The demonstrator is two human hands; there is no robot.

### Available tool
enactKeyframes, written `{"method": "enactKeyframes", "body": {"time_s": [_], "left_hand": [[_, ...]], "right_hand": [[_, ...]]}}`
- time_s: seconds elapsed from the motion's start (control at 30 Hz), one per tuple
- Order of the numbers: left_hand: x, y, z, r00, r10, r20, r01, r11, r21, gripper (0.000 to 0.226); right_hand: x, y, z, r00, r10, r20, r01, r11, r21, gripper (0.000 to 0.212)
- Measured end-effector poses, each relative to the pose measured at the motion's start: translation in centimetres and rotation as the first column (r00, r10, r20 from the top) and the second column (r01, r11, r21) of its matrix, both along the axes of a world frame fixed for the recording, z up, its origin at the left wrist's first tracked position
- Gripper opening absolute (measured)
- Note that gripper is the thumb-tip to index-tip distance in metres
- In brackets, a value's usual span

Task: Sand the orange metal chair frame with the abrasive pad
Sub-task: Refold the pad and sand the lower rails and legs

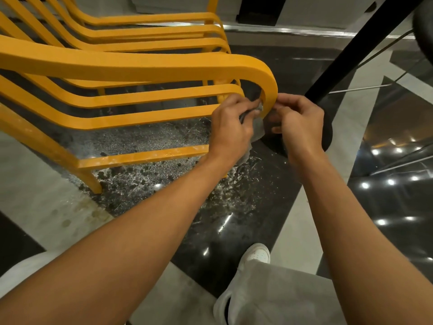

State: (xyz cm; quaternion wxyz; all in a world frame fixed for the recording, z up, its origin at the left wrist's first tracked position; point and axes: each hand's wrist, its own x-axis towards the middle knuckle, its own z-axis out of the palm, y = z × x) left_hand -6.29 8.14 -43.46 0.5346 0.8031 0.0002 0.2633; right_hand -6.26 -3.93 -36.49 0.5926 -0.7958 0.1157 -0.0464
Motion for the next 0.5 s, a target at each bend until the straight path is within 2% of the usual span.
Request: {"method": "enactKeyframes", "body": {"time_s": [0.13,0.27,0.43,0.5], "left_hand": [[-0.22,-0.44,0.52,0.998,0.034,0.054,-0.034,0.999,0.0,0.015],[-0.54,-0.75,-0.25,0.999,0.043,-0.032,-0.044,0.998,-0.035,0.015],[-0.24,-0.71,0.35,0.998,0.059,-0.004,-0.059,0.997,-0.043,0.012],[-0.34,-0.47,0.12,0.999,0.039,-0.036,-0.04,0.999,-0.034,0.013]], "right_hand": [[-0.02,0.12,-0.06,1.0,-0.014,0.005,0.014,1.0,-0.009,0.015],[-0.06,0.09,-0.11,1.0,-0.008,0.008,0.008,1.0,-0.009,0.017],[0.01,0.08,-0.21,1.0,-0.006,0.017,0.006,1.0,0.002,0.018],[0.06,0.07,-0.18,1.0,-0.007,0.012,0.007,1.0,0.003,0.019]]}}
